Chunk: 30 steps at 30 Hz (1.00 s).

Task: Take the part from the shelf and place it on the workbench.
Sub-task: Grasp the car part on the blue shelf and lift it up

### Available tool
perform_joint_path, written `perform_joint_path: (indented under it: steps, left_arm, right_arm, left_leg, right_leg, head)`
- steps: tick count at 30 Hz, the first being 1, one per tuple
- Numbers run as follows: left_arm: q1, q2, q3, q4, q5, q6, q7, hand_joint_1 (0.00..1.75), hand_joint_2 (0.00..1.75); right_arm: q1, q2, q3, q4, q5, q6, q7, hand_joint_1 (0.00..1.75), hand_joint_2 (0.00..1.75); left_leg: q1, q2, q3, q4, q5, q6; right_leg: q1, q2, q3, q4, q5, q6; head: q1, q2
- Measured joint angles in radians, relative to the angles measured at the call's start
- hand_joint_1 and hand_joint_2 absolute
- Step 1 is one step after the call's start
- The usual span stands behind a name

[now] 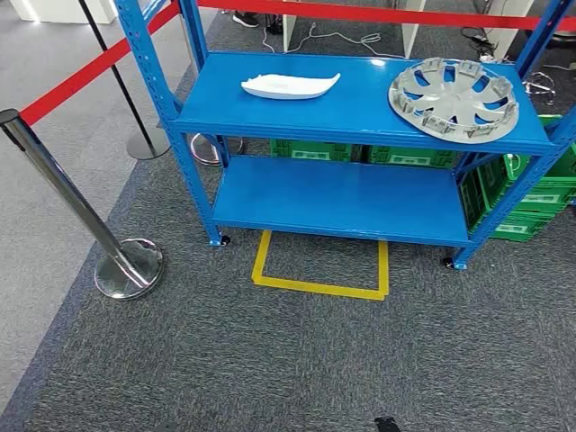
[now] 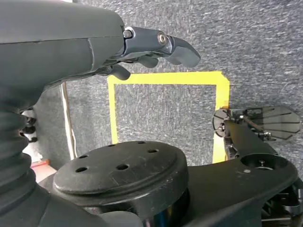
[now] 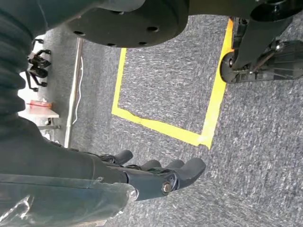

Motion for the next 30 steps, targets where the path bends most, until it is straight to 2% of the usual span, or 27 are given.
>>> perform_joint_path:
  steps: [9, 20, 30]
  left_arm:
    - [0.000, -0.003, 0.001, 0.000, 0.010, -0.008, 0.005, 0.00, 1.75]
    - [0.001, 0.002, 0.008, 0.000, 0.030, -0.019, -0.010, 0.00, 1.75]
    - [0.000, 0.007, 0.008, 0.000, 0.025, -0.021, -0.035, 0.00, 1.75]
  right_arm:
    - [0.001, -0.002, 0.000, 0.000, 0.005, 0.002, -0.018, 0.00, 1.75]
    - [-0.002, 0.001, 0.023, 0.000, 0.037, -0.008, 0.015, 0.00, 1.75]
    - [-0.006, 0.002, 0.007, 0.000, -0.055, 0.042, -0.014, 0.00, 1.75]
  left_leg:
    - [0.000, 0.000, 0.000, 0.000, 0.000, 0.000]
    - [0.000, 0.000, 0.000, 0.000, 0.000, 0.000]
    - [0.000, 0.000, 0.000, 0.000, 0.000, 0.000]
  right_leg:
    - [0.000, 0.000, 0.000, 0.000, 0.000, 0.000]
    - [0.000, 0.000, 0.000, 0.000, 0.000, 0.000]
    - [0.000, 0.000, 0.000, 0.000, 0.000, 0.000]
  head:
    - [0.000, 0.000]
    - [0.000, 0.000]
    - [0.000, 0.000]
